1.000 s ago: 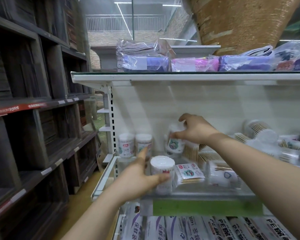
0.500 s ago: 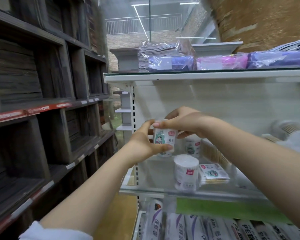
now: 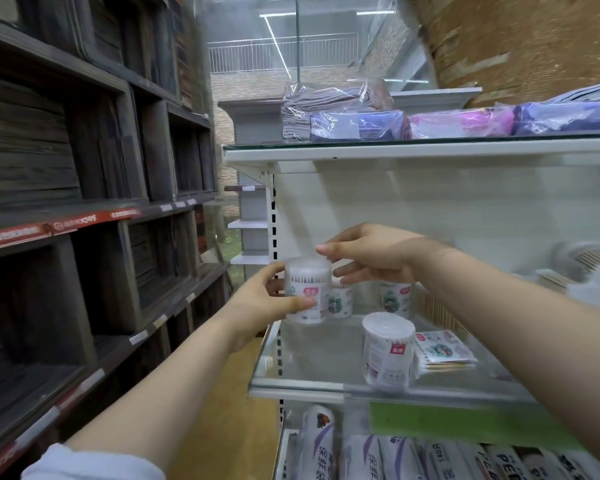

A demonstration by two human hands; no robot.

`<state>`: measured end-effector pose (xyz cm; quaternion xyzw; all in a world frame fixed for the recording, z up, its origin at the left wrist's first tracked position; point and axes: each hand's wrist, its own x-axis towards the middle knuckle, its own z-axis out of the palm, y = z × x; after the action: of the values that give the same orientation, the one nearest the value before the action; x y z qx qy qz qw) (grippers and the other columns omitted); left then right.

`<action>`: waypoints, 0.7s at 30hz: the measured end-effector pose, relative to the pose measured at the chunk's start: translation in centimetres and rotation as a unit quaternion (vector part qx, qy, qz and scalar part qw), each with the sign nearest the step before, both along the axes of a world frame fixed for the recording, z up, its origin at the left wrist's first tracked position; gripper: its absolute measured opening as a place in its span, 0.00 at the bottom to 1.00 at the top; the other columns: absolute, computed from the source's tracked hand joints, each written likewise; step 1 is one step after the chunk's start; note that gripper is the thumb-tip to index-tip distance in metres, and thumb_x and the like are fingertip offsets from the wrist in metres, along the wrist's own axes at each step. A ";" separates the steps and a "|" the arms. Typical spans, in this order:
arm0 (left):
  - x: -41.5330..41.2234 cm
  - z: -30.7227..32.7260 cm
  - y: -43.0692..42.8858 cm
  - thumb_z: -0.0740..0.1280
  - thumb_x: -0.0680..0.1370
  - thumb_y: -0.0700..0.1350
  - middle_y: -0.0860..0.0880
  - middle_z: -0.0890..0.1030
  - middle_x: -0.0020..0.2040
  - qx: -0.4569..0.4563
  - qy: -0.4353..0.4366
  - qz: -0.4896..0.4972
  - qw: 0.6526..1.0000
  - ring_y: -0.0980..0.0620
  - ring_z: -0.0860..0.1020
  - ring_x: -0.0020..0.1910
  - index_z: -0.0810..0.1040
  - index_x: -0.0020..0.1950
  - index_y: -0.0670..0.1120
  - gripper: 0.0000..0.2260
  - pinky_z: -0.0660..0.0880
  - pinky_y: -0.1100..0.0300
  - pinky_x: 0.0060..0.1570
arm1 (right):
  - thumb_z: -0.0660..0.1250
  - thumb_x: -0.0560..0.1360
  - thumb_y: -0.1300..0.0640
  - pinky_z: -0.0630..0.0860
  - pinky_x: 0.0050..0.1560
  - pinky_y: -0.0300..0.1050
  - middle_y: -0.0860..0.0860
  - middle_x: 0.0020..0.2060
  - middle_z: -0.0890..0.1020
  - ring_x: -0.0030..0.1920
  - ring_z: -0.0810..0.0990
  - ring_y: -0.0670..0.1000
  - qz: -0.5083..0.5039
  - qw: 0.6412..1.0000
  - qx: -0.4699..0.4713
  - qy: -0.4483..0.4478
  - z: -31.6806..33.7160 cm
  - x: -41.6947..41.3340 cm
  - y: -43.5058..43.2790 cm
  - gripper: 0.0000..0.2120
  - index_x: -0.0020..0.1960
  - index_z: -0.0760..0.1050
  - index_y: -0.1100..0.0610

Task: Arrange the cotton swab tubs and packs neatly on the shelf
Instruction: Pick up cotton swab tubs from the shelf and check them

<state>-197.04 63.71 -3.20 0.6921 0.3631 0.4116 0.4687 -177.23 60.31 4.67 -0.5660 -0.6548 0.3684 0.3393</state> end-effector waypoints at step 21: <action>-1.0 -4.3 5.1 0.78 0.66 0.44 0.53 0.82 0.53 0.073 0.111 0.032 0.991 0.60 0.82 0.47 0.73 0.61 0.52 0.26 0.78 0.66 0.42 | 0.67 0.74 0.53 0.62 0.70 0.53 0.55 0.67 0.71 0.68 0.67 0.57 -0.096 0.772 0.104 -0.619 -4.2 7.7 3.8 0.30 0.73 0.61 0.54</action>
<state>-198.09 68.80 -7.48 0.7540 0.4040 0.3725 0.3598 -169.51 64.06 0.49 -0.6929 -0.6998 -0.1669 -0.0491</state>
